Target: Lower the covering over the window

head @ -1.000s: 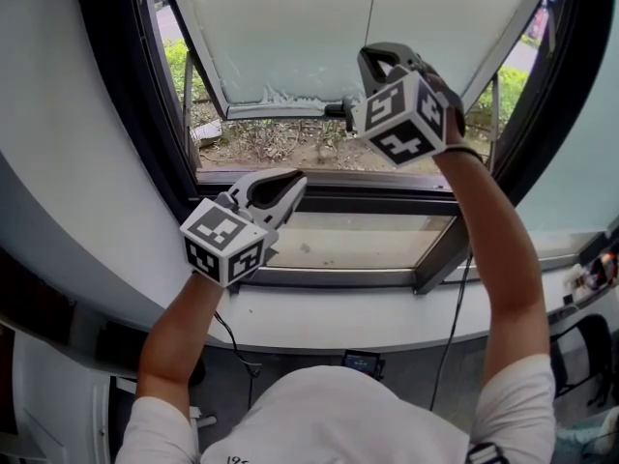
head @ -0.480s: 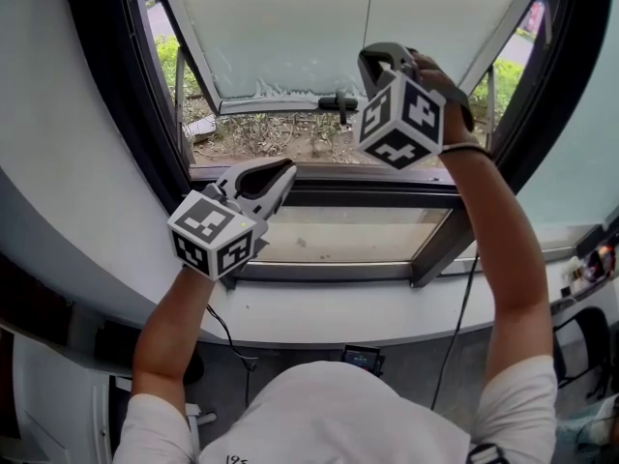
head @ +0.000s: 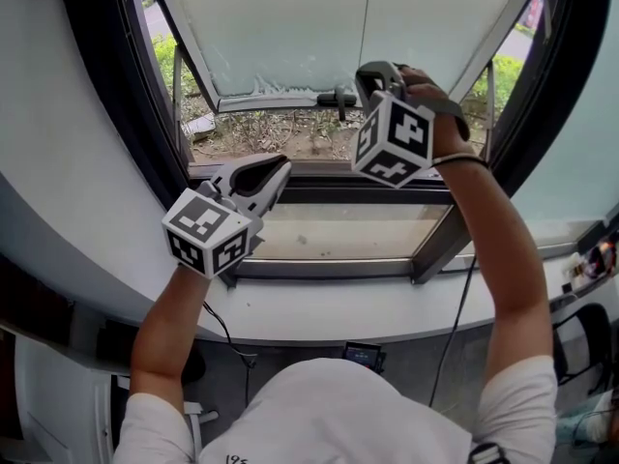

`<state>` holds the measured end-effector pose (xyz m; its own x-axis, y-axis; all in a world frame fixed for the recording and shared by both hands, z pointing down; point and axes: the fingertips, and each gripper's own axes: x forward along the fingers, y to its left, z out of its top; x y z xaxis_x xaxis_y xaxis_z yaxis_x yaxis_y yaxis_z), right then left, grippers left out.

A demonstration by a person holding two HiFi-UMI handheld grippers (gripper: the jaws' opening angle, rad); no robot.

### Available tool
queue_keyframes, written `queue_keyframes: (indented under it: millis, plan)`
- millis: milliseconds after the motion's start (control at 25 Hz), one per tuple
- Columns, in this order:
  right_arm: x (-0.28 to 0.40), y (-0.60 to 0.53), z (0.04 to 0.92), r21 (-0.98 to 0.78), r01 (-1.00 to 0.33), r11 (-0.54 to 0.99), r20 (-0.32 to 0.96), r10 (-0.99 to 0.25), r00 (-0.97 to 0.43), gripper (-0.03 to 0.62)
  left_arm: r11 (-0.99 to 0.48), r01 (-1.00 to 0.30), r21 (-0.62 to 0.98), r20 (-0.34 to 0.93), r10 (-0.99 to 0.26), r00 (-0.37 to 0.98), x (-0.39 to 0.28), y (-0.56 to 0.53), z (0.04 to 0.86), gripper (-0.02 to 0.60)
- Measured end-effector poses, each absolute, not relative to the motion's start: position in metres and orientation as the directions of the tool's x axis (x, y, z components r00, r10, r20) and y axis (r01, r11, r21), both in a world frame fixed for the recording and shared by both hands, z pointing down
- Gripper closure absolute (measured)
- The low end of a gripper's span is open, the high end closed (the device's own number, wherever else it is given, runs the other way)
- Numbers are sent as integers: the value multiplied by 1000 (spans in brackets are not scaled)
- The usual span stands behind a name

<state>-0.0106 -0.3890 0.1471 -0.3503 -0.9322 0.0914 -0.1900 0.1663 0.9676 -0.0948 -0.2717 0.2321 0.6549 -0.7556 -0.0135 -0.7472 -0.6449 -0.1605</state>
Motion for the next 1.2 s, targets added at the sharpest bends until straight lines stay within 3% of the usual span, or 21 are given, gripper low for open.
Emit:
queue_keyframes:
  millis: [320,1200]
  plan:
    - [-12,-389,210,975,-19,219,204,-932,-300,572,-641,-750,-165,-10,-759,651,-97,-271,234,558]
    - [-1,-378,288,950,45,310,311,-919,-244,572,-631,-743,-222,19,-765,644,-92,-271,238,558]
